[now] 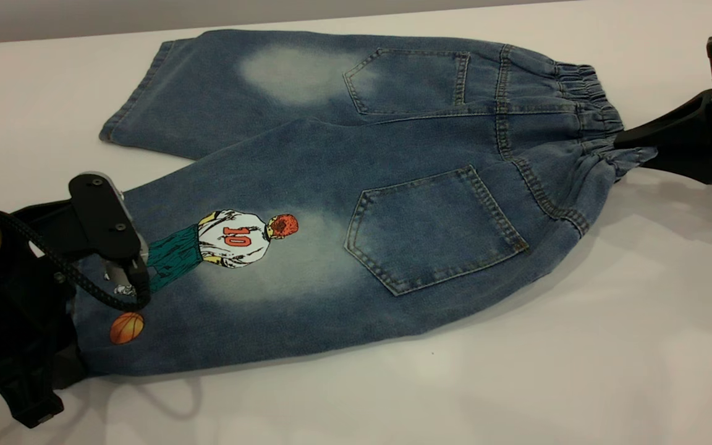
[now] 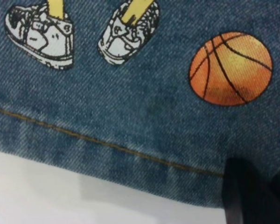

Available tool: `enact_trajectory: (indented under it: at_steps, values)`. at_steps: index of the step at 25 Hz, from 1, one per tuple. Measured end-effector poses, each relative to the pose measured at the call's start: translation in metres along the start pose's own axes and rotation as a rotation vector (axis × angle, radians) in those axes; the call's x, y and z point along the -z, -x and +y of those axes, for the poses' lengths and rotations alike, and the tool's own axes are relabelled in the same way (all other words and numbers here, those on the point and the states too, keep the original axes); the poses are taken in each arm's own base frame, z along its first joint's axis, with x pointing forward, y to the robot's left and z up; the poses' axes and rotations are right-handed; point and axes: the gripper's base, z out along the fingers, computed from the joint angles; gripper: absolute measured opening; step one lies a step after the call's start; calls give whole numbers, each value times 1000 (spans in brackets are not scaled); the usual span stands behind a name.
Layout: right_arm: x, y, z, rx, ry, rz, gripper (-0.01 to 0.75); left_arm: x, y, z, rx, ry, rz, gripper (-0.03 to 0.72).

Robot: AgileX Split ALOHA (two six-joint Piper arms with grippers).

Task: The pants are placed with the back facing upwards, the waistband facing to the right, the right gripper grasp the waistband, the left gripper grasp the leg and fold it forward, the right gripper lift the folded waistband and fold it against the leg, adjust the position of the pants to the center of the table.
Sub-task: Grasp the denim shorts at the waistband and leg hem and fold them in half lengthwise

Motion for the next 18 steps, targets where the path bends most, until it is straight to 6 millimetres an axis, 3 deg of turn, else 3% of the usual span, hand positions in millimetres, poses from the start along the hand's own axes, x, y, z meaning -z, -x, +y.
enact_trajectory:
  at_steps: [9, 18]
  values:
    - [8, -21, 8, -41, 35, 24, 46, 57, 7, 10, 3, 128, -134, 34]
    - [37, -65, 35, 8, 0, -6, 46, 120, -3, 11, 30, 285, -294, 34]
